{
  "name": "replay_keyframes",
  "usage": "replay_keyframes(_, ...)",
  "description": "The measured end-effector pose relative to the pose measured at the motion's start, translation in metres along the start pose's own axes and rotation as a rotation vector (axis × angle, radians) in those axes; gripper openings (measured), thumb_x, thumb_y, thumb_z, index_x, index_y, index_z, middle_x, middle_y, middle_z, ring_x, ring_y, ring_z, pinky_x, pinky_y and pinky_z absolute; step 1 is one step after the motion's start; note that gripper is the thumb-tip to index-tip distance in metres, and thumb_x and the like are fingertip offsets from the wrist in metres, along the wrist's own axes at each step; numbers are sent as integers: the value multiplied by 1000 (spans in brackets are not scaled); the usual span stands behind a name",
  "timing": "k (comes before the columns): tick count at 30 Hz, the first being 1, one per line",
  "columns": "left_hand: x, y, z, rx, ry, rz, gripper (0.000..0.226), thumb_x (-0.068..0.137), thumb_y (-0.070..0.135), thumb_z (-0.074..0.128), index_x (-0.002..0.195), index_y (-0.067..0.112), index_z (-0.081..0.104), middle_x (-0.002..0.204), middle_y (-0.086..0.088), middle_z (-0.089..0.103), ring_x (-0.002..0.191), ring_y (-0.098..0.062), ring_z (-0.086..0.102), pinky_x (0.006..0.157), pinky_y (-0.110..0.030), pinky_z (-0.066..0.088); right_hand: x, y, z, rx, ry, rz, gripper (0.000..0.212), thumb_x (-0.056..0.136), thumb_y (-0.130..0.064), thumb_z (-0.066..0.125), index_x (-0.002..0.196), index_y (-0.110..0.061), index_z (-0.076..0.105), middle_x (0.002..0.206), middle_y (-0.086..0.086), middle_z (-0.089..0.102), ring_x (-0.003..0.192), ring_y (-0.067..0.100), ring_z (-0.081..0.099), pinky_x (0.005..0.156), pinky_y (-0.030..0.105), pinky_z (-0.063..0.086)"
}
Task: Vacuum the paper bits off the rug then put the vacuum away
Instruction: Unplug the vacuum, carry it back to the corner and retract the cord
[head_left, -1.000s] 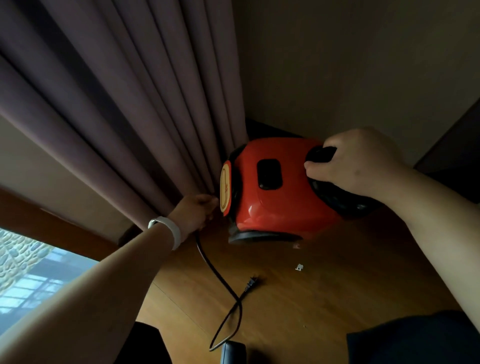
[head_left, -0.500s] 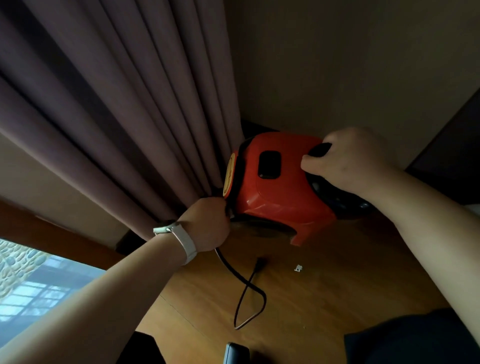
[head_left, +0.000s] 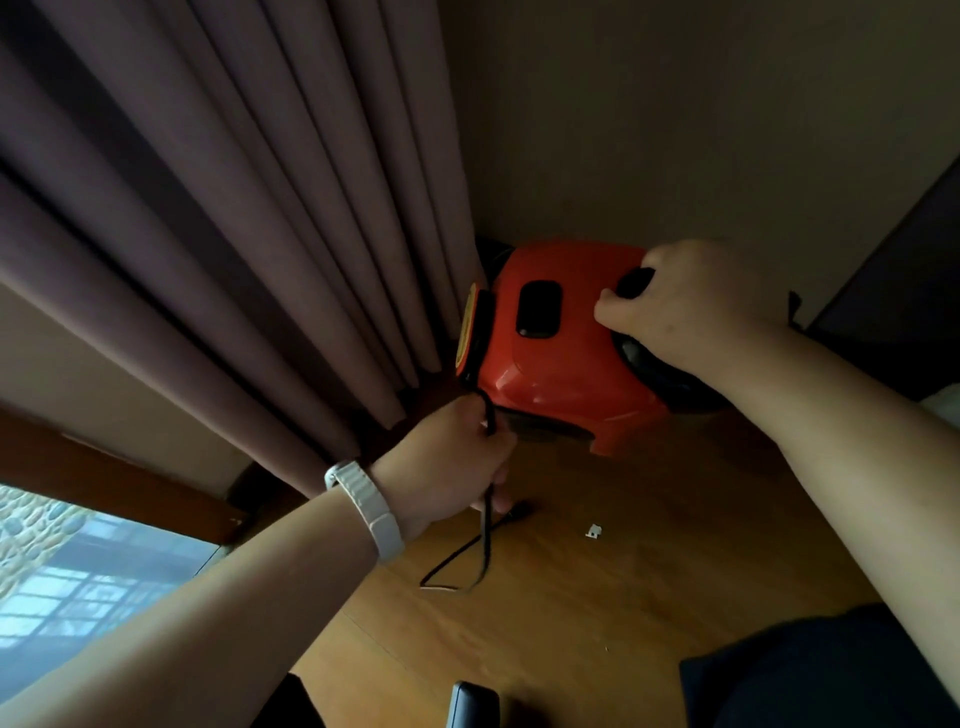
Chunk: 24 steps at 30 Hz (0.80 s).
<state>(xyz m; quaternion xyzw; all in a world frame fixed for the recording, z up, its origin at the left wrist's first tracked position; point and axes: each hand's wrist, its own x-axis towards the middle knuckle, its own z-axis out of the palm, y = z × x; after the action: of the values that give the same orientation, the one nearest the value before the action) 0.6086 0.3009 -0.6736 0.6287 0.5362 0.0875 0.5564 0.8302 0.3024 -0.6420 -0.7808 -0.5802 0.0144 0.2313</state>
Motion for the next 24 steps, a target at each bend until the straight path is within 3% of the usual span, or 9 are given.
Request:
replay_keyframes(3,2,5,-14,272,64,121,25,99,26,51,88,5,58,58,-1,53,51,-19,53,51,-32,41,-1,0,-1,-35,18,-53,46,77,-49,66,61,-7,55,53,4,50,48,23,51,46,25,33)
replay_keyframes(6,4,9,-28,731,173,313,29,99,38,47,91,17,66,81,2,66,78,-17,61,69,-31,48,-3,2,-1,-52,7,-128,49,77,-51,65,55,-10,50,49,1,44,43,18,44,44,24,28)
replay_keyframes(9,18,9,-53,890,313,449,27,97,42,47,96,26,69,88,7,68,85,-15,62,74,-34,48,-7,-2,3,-96,-13,-237,49,75,-56,62,51,-17,47,48,-4,46,45,16,46,46,28,39)
replay_keyframes(13,38,-6,-85,651,214,459,15,84,38,70,89,25,74,89,11,70,83,-7,64,79,-33,52,-12,-11,4,-97,-62,-366,46,74,-59,58,49,-23,43,46,-8,44,44,11,45,46,25,33)
replay_keyframes(16,44,-18,-95,455,198,402,10,74,25,81,78,24,72,82,8,69,78,-3,64,74,-16,51,-16,-14,4,-69,-93,-439,45,72,-60,56,47,-26,40,45,-9,43,43,8,44,46,24,28)
replay_keyframes(17,47,-23,-99,396,236,382,11,74,20,81,76,23,71,81,5,69,75,-2,63,73,-14,49,-17,-15,4,-47,-103,-449,44,71,-60,55,46,-27,39,44,-10,42,43,7,44,46,23,26)
replay_keyframes(20,58,-45,-112,128,264,259,9,82,6,73,77,13,69,79,-12,69,70,-9,63,74,-27,51,-22,-20,5,-11,-132,-452,43,67,-63,49,47,-27,40,45,-10,43,45,7,45,47,22,24)
replay_keyframes(24,59,-74,-110,-153,220,81,30,92,7,59,70,20,75,65,2,66,54,-3,55,64,-27,42,-25,-25,6,71,-155,-402,44,65,-65,49,47,-25,43,44,-8,44,44,8,47,45,24,31)
